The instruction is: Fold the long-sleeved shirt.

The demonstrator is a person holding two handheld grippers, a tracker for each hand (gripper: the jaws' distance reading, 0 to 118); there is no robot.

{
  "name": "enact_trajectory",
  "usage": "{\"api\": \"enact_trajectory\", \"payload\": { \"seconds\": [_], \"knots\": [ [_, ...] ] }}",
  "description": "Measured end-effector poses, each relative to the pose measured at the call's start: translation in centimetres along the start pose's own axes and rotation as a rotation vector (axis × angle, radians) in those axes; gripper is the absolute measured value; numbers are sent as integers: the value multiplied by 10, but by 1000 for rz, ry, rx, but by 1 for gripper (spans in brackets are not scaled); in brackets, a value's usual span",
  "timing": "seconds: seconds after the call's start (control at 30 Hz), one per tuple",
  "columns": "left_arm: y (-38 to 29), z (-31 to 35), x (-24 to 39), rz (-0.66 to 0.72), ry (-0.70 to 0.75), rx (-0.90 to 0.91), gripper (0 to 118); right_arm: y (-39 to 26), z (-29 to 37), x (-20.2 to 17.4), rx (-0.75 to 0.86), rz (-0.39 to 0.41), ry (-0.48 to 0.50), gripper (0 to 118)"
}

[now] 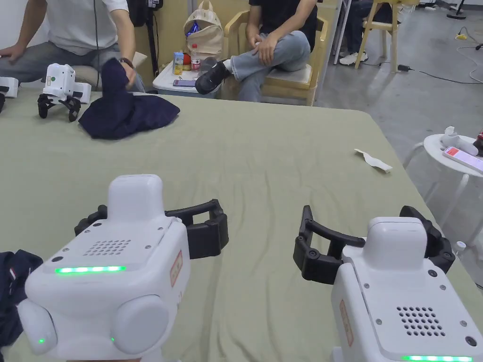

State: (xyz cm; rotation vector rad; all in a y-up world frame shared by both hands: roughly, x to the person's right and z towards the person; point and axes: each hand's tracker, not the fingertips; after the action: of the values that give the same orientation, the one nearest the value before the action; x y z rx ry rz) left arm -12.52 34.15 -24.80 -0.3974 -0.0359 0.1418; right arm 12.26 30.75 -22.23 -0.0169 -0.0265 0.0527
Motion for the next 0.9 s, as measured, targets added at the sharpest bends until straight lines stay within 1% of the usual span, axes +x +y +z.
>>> {"api": "enact_trajectory", "payload": {
  "seconds": [0.03, 0.1, 0.2, 0.3, 0.43, 0.73, 0.83, 0.9],
  "knots": [
    [0, 1, 0, 1, -30, 11, 118, 0, 0, 0, -5, 2, -4, 118],
    [0, 3, -2, 32, -31, 47, 118, -1, 0, 0, -10, 5, -14, 118],
    [0, 3, -3, 38, -7, 57, 118, -3, -1, 3, -19, -9, -19, 118],
    [3, -4, -2, 37, 5, -34, 118, -5, -3, 4, -16, -13, -36, 118],
    [1, 0, -4, 61, -12, -9, 118, -6, -4, 5, -20, -21, -32, 118],
    [1, 2, -2, 22, -22, -13, 118, -9, -1, 6, -25, -34, -37, 118],
    [1, 5, 3, 12, -5, 3, 118, -9, -3, 7, -30, -31, -42, 118],
    [0, 4, 3, -7, -24, -10, 118, -10, -2, 7, -33, -36, -43, 118]
  ]
}}
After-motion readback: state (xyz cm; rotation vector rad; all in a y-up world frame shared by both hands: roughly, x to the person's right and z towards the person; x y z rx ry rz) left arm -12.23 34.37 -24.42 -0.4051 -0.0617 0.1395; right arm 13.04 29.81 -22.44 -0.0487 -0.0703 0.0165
